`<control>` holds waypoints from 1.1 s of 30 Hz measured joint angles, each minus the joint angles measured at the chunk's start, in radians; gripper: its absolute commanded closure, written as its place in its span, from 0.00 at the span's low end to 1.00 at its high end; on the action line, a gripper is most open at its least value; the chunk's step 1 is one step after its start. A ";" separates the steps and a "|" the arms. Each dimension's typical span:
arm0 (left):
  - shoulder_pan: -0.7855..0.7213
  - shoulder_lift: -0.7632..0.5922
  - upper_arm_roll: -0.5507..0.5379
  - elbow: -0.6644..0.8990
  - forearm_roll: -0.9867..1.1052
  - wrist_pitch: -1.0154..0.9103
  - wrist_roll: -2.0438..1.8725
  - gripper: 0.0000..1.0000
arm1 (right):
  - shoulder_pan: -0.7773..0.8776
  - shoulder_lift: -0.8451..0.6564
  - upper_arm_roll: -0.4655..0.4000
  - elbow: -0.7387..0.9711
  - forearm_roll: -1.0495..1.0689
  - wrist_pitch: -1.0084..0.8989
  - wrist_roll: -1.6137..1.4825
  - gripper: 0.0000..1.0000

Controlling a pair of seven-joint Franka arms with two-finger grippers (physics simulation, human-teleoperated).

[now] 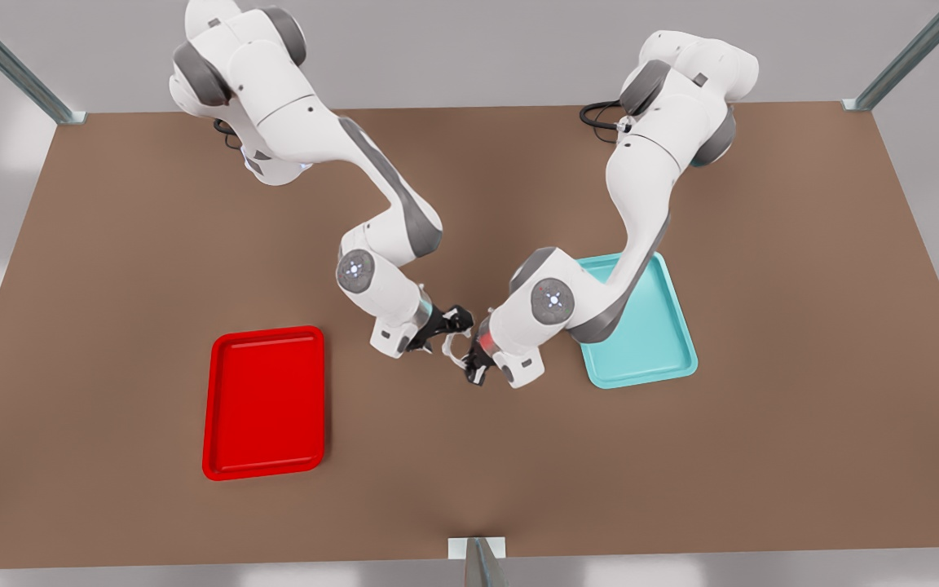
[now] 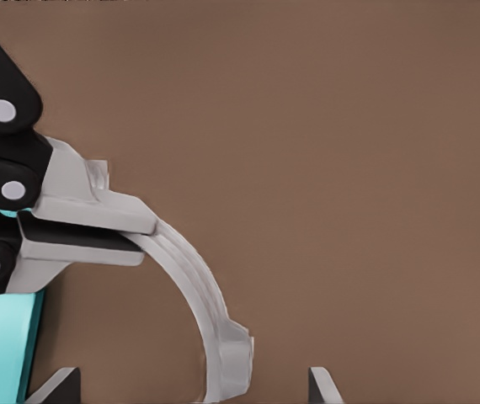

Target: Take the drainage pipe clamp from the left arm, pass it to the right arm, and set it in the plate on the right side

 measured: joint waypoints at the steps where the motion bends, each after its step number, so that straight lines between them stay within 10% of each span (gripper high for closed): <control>1: 0.000 0.000 -0.001 0.000 -0.001 0.004 -0.020 0.79 | 0.002 0.009 0.000 0.003 0.000 0.011 0.003 0.00; 12: 0.001 -0.003 -0.005 0.002 -0.007 0.020 -0.184 0.79 | 0.004 0.029 0.000 -0.011 -0.001 0.060 0.028 0.00; 13: 0.001 -0.003 -0.004 0.005 -0.007 0.020 -0.194 0.79 | 0.003 0.034 0.000 -0.013 -0.001 0.062 0.029 0.05; 16: 0.002 -0.003 -0.005 0.009 -0.008 0.019 -0.222 0.79 | 0.002 0.045 0.000 -0.013 0.008 0.065 0.018 0.76; 18: 0.002 -0.003 -0.005 0.009 -0.009 0.019 -0.238 0.79 | 0.001 0.047 0.000 -0.013 0.030 0.065 -0.008 0.79; 20: 0.002 -0.003 -0.004 0.009 -0.006 0.022 -0.254 0.00 | -0.003 0.042 0.000 -0.010 0.033 0.063 -0.024 0.79; 33: 0.343 -0.208 -0.034 0.030 0.049 -0.396 -0.074 0.00 | -0.246 0.012 -0.028 0.008 -0.252 -0.081 -0.026 0.79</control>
